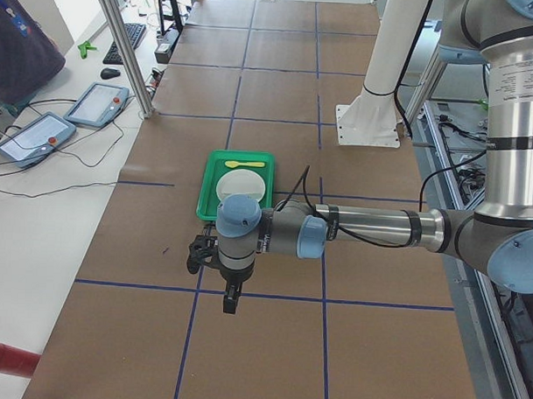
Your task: Place spoon
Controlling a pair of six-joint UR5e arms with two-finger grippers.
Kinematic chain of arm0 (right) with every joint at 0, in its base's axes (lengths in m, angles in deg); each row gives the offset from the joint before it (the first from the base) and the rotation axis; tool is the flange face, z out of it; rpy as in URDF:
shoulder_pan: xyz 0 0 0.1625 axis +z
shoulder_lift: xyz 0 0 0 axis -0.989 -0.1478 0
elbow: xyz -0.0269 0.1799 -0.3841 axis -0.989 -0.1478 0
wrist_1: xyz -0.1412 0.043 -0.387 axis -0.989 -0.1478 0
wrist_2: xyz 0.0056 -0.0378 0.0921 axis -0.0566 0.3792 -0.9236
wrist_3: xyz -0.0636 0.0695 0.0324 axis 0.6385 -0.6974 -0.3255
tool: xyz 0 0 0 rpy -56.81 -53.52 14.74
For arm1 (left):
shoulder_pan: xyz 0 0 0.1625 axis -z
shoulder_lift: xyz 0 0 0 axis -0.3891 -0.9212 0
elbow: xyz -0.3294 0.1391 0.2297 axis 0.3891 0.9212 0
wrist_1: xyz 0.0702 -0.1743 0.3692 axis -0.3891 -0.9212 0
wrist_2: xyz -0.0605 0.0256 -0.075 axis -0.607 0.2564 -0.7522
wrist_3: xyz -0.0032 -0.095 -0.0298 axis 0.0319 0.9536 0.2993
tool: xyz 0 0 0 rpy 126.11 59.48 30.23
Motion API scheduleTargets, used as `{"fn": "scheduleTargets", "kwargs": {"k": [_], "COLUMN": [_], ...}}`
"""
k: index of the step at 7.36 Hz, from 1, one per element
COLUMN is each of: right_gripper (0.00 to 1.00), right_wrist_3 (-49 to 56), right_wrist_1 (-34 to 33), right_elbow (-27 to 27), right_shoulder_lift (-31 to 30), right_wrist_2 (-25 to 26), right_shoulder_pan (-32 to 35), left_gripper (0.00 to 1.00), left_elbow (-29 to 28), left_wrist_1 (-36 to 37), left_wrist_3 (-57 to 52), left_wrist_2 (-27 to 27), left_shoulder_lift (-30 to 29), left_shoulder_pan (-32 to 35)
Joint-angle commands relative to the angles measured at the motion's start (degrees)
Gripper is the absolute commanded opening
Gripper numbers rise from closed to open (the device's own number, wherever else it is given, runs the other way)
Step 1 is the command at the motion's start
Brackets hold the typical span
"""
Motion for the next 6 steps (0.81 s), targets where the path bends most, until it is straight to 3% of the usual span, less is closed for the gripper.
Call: {"fn": "scheduleTargets", "kwargs": {"k": [1,6], "right_gripper": [1.0,1.0], "right_wrist_3": [0.0,0.0], "right_wrist_1": [0.0,0.0], "right_elbow": [0.0,0.0], "right_shoulder_lift": [0.0,0.0], "right_wrist_2": [0.0,0.0], "right_shoulder_pan": [0.0,0.0], "left_gripper": [1.0,1.0], "left_elbow": [0.4,0.4], "left_wrist_1": [1.0,0.6], "left_wrist_3": [-0.1,0.4], "left_wrist_2": [-4.1,-4.1], "left_shoulder_lift": [0.5,-1.3], "left_shoulder_pan": [0.4,0.3]}}
